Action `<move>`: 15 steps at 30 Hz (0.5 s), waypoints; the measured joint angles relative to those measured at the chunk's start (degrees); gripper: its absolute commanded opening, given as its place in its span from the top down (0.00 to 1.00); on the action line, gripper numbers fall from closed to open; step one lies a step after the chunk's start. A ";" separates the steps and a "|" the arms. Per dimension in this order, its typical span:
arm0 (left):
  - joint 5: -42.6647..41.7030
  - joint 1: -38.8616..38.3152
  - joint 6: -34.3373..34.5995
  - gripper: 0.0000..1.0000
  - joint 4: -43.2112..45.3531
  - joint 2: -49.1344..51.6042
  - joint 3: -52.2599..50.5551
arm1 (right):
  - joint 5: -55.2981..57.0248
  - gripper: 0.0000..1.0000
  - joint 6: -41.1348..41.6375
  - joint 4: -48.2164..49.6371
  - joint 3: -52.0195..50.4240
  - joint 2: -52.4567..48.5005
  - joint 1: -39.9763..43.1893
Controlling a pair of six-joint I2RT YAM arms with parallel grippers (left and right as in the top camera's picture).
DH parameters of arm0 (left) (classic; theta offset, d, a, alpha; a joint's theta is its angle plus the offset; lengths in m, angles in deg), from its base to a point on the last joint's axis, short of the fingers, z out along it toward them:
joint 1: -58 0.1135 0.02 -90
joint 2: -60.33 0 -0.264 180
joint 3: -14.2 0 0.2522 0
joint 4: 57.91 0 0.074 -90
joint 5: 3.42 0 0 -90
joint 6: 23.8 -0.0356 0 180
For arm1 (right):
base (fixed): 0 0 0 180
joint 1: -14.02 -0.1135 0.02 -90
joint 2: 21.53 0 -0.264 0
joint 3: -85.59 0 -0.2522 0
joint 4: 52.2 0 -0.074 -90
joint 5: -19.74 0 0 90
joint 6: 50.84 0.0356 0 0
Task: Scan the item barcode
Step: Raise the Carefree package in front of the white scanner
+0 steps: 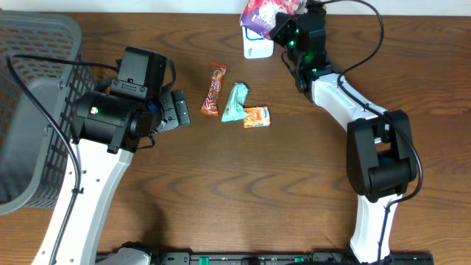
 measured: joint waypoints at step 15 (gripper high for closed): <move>0.04 0.00 0.00 0.02 0.00 0.00 -0.04 | -9.22 0.99 0.48 -30.40 0.15 6.27 19.45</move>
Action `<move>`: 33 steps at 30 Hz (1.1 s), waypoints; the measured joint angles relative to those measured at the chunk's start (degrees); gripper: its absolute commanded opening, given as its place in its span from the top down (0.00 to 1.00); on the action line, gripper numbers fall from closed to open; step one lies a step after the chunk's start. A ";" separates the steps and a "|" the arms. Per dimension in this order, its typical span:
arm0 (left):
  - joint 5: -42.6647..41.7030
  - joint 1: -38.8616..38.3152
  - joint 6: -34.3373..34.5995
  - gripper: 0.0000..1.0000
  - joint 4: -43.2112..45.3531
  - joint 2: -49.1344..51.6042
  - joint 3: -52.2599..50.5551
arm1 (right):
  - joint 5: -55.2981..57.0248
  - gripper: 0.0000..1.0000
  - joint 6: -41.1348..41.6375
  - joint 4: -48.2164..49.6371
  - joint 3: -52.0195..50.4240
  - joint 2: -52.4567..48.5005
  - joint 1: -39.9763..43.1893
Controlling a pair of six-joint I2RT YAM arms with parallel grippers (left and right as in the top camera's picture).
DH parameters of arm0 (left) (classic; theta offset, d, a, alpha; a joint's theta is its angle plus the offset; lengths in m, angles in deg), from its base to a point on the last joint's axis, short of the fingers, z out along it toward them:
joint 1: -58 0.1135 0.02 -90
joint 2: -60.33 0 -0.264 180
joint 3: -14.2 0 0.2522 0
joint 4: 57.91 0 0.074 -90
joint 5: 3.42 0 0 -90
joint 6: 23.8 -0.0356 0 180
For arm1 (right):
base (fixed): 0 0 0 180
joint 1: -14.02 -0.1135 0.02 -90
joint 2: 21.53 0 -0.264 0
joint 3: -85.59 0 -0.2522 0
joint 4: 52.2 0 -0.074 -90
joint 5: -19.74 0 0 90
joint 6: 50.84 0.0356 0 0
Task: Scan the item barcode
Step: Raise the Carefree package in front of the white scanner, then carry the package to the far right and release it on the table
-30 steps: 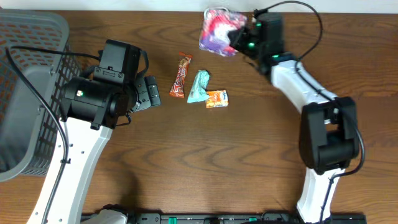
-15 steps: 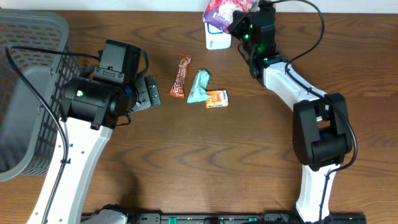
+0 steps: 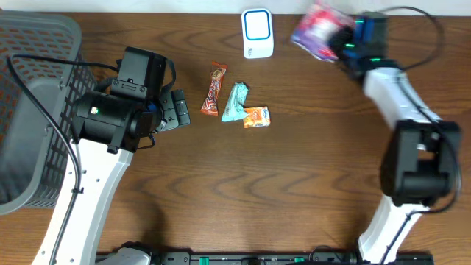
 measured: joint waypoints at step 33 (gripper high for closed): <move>-0.02 0.00 0.00 0.02 -0.02 0.00 0.00 | -17.57 0.99 -27.89 -25.46 0.11 2.73 26.51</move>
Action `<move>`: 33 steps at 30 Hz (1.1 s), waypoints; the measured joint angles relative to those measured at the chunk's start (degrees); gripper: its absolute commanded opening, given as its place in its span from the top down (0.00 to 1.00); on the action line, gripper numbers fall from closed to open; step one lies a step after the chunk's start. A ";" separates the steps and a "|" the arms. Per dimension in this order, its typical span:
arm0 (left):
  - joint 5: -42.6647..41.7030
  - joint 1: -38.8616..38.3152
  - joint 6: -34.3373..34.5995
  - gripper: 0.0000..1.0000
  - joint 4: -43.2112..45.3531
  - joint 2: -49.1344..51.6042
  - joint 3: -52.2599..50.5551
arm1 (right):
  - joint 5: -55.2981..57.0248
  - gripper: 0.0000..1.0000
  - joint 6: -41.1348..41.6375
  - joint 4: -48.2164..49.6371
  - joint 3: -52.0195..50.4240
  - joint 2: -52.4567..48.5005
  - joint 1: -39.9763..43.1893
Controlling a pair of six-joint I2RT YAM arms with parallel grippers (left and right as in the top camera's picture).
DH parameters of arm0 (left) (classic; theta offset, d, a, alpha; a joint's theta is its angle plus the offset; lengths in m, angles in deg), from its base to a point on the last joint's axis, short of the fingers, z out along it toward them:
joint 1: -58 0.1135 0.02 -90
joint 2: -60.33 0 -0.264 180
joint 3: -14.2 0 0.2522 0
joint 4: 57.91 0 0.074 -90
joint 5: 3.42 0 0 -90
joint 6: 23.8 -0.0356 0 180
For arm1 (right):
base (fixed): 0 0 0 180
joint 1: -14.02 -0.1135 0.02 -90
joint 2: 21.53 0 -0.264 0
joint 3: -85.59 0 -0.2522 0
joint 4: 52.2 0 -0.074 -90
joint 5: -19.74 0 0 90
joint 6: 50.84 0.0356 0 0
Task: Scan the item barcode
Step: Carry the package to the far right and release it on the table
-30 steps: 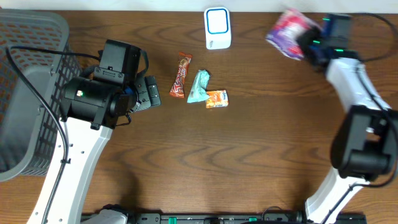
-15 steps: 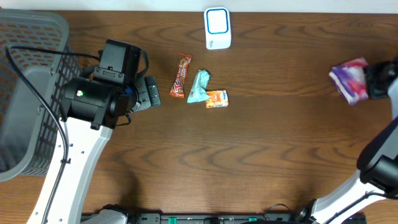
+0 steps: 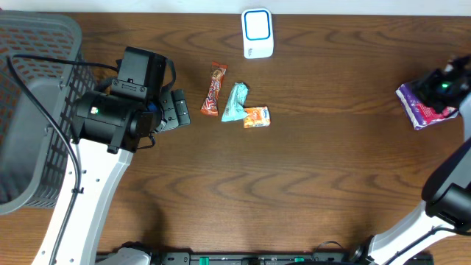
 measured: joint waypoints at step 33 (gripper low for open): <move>0.00 0.00 0.00 0.02 0.00 0.00 0.00 | 37.81 0.79 -2.38 22.01 -14.99 0.07 -5.07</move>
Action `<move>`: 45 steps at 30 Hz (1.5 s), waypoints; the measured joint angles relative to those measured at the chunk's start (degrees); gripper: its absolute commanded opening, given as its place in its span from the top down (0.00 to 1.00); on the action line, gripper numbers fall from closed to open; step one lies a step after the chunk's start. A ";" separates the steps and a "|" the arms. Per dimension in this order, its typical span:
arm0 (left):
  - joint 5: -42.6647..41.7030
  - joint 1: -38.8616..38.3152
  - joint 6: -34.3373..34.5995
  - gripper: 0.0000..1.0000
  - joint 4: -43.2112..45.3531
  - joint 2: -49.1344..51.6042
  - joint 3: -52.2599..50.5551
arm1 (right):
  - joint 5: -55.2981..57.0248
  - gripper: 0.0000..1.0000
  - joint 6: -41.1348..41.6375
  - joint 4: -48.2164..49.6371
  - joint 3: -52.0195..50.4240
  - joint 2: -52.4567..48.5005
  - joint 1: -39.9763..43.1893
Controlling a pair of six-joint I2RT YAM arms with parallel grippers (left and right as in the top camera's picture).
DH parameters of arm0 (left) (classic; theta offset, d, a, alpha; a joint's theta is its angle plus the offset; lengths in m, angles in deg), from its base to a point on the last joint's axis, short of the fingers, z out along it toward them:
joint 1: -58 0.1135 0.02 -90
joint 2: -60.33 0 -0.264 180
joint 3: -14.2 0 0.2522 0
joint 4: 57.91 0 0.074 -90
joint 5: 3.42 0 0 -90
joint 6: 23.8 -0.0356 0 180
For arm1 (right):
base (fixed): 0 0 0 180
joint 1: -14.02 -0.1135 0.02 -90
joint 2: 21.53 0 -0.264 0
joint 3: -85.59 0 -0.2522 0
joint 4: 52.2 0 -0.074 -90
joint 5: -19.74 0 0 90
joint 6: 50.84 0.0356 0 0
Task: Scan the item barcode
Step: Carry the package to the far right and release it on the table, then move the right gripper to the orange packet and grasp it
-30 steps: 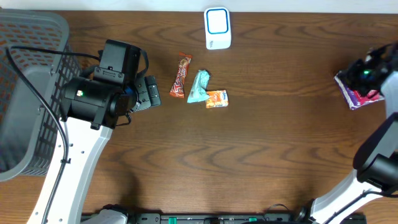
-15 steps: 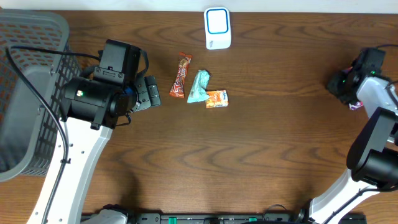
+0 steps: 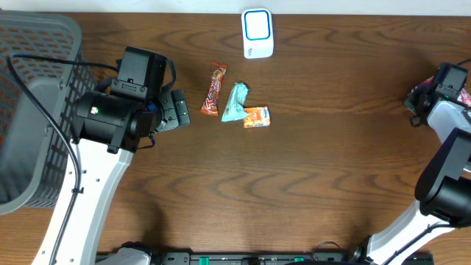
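Observation:
The white barcode scanner [image 3: 257, 33] with its blue window stands at the table's far edge. Far to its right, at the table's right edge, my right gripper [image 3: 421, 103] hangs over the purple-pink snack packet [image 3: 418, 93]. Only pink slivers of the packet show beside the wrist, and the fingers are hidden. My left gripper [image 3: 179, 110] rests open and empty, left of the loose snacks.
A red-orange candy bar [image 3: 215, 90], a teal packet [image 3: 235, 101] and a small orange packet [image 3: 257, 117] lie together mid-table. A grey mesh basket [image 3: 44, 44] fills the left edge, behind the left arm.
The right wrist now covers the purple-pink packet, which lay plainly visible at the right edge before. The packet seems shifted slightly to the right. The left arm has not moved.
My right gripper held the packet over the scanner at the far edge. It then had the packet right of the scanner, and later down at the table's right edge. Now the wrist hides most of the packet there. The left arm stayed still throughout.

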 measured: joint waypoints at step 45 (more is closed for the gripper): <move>0.00 0.00 0.00 0.02 0.00 0.00 0.00 | -25.27 0.05 9.86 -7.15 2.43 2.89 -48.24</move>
